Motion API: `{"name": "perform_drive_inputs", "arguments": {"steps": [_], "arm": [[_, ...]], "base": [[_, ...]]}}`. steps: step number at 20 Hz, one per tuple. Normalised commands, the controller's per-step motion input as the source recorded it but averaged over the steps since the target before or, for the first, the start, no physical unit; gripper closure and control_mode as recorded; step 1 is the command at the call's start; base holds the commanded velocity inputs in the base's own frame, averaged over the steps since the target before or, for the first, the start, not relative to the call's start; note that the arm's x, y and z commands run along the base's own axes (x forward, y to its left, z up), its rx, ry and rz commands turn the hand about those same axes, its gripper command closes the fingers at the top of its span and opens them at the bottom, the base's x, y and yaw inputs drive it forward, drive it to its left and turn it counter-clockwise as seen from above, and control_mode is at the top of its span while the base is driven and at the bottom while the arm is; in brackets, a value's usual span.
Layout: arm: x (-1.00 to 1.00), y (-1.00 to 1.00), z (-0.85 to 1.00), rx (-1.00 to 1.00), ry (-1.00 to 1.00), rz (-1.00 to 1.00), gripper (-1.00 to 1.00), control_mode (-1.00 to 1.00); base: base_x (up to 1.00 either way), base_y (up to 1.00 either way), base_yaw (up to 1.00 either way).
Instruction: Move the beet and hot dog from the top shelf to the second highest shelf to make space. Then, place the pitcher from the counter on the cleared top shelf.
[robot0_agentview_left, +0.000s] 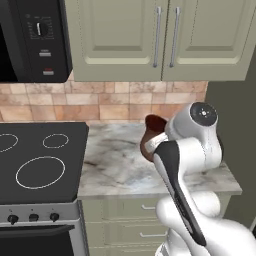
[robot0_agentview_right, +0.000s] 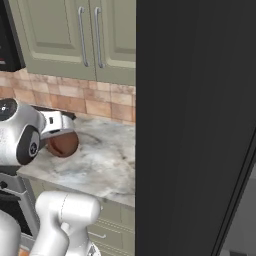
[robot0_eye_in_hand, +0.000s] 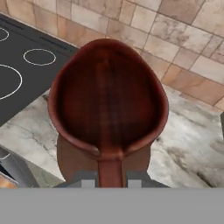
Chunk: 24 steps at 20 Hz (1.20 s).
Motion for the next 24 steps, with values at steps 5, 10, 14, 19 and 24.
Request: {"name": "perform_drive_inputs", "arguments": {"steps": [5, 10, 14, 19, 24], "arm": [[-0.45, -0.38, 0.58, 0.13, 0.00, -0.18, 1.00, -1.00], [-0.43, -0.18, 0.19, 0.09, 0.00, 0.00, 1.00, -1.00], [-0.06, -0.02, 0.05, 0.00, 0.00, 0.00, 1.00, -1.00], [0.00, 0.00, 0.00, 0.00, 0.00, 0.00, 1.00, -1.00], [0.00, 0.00, 0.00, 0.00, 0.00, 0.00, 1.00, 1.00]], "base": [[0.00, 0.00, 0.00], [0.00, 0.00, 0.00], [0.00, 0.00, 0.00], [0.00, 0.00, 0.00], [-0.03, 0.00, -0.01]]}}
